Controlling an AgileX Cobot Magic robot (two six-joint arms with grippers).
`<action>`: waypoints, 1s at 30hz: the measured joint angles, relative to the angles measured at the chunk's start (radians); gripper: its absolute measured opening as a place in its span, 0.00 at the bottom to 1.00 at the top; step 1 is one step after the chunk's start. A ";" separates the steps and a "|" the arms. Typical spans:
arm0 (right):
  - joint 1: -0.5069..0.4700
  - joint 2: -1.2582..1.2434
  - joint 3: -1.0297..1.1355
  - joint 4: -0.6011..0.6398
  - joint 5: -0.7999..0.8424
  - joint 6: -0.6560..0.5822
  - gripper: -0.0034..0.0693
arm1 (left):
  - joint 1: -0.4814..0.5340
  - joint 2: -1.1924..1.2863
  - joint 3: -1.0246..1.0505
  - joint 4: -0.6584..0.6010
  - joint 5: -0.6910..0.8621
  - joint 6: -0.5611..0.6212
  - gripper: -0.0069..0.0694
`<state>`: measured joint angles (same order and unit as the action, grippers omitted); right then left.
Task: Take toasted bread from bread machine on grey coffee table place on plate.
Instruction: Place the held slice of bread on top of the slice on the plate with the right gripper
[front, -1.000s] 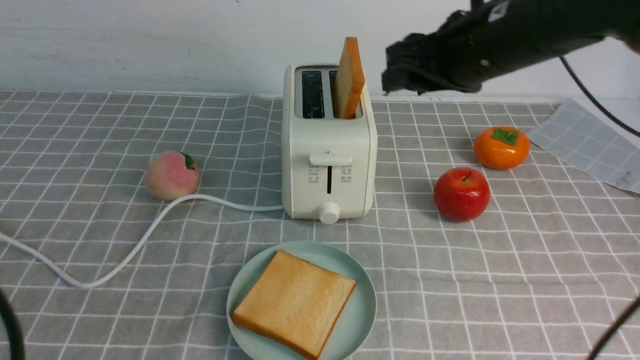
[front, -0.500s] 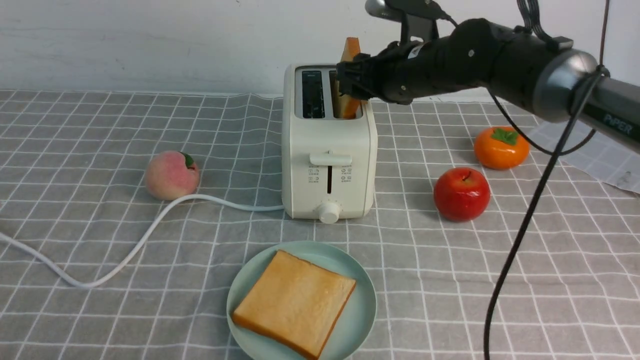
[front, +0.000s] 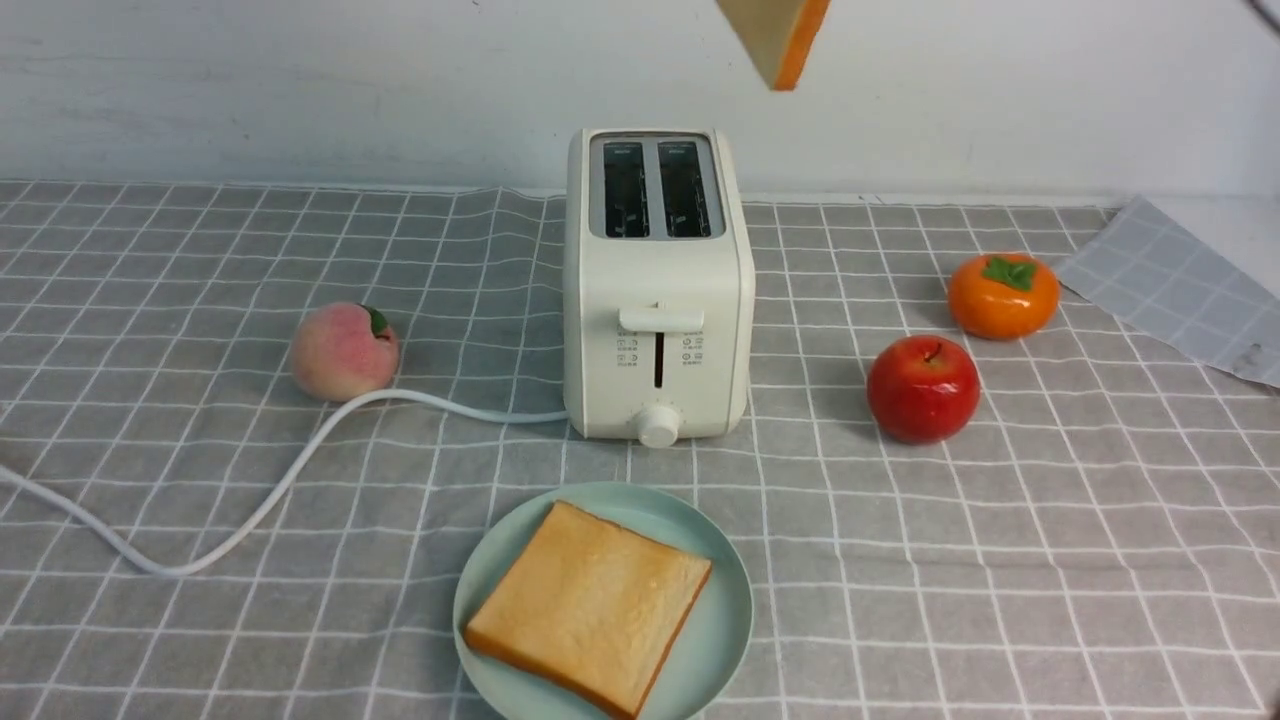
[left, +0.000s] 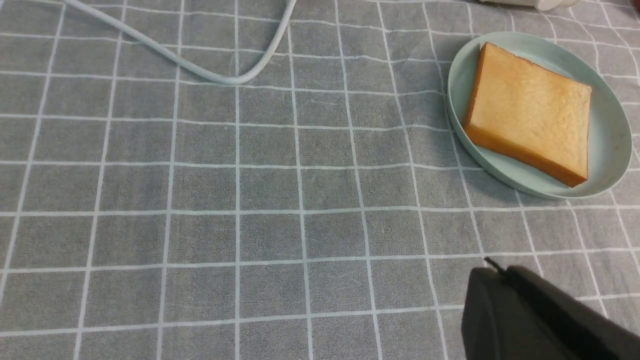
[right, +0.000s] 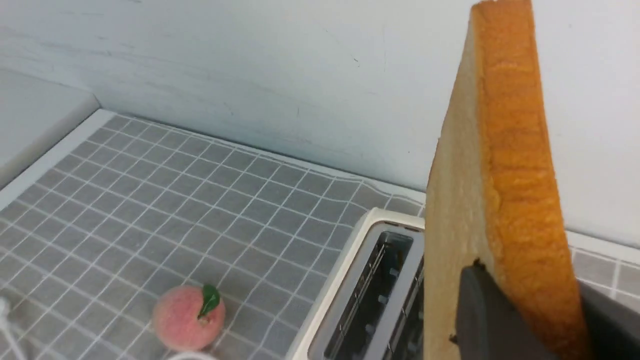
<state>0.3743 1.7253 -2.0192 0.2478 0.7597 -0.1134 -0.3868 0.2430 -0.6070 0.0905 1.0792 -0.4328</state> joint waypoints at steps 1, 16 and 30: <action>0.000 -0.057 -0.004 -0.004 0.122 0.000 0.18 | 0.000 0.000 0.000 0.001 -0.004 0.000 0.07; 0.001 -0.043 0.476 0.513 0.397 -0.332 0.18 | 0.000 0.000 0.000 -0.007 -0.151 0.000 0.07; 0.000 0.234 0.624 0.839 0.143 -0.471 0.27 | 0.000 0.000 0.000 -0.043 -0.131 0.004 0.07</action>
<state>0.3741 1.9597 -1.3950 1.0867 0.9027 -0.5840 -0.3868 0.2430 -0.6070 0.0471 0.9487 -0.4285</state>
